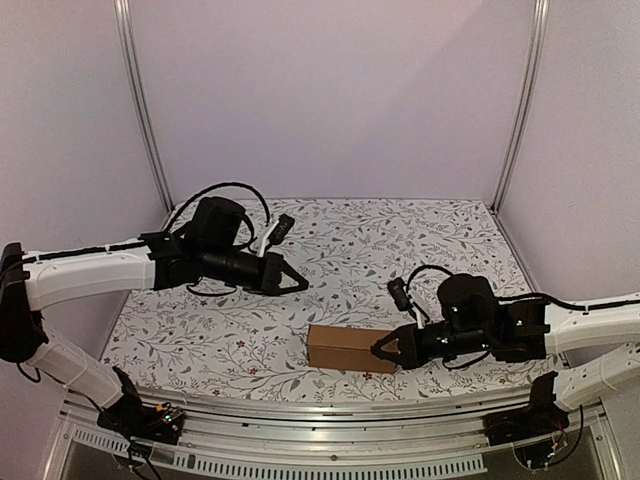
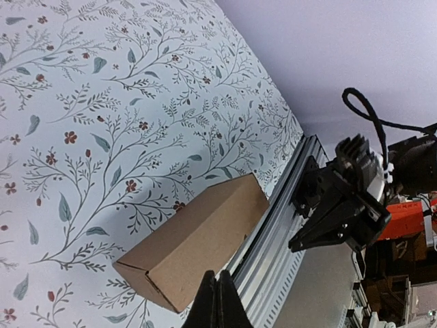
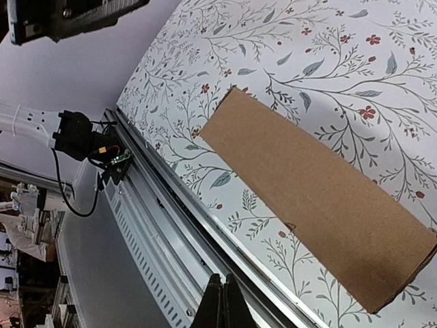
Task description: Fold the paper box
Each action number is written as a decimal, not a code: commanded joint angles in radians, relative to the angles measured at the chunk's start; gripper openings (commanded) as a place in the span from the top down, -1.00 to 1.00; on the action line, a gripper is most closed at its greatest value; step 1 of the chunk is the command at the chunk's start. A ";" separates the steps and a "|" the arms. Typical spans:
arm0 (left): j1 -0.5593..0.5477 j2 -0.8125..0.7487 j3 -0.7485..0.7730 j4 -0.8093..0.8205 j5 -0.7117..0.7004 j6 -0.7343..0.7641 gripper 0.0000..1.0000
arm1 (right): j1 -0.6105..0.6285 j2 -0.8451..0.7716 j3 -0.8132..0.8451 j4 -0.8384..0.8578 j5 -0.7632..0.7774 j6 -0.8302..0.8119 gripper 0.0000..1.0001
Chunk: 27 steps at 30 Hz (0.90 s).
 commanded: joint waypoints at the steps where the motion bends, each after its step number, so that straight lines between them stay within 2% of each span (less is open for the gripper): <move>1: 0.020 0.109 0.088 -0.087 -0.023 0.081 1.00 | 0.089 0.060 0.061 -0.181 0.066 -0.126 1.00; 9: 0.020 0.318 0.203 -0.095 0.022 0.064 1.00 | 0.124 0.214 0.102 -0.287 0.233 -0.140 1.00; 13: 0.020 0.375 0.222 -0.099 0.043 0.054 1.00 | 0.124 0.284 0.146 -0.306 0.316 -0.117 1.00; 21: 0.018 0.426 0.192 -0.103 0.035 0.053 1.00 | 0.123 0.406 0.251 -0.314 0.478 -0.087 1.00; 27: 0.018 0.407 0.151 -0.107 0.027 0.051 1.00 | 0.077 0.500 0.326 -0.253 0.458 -0.155 1.00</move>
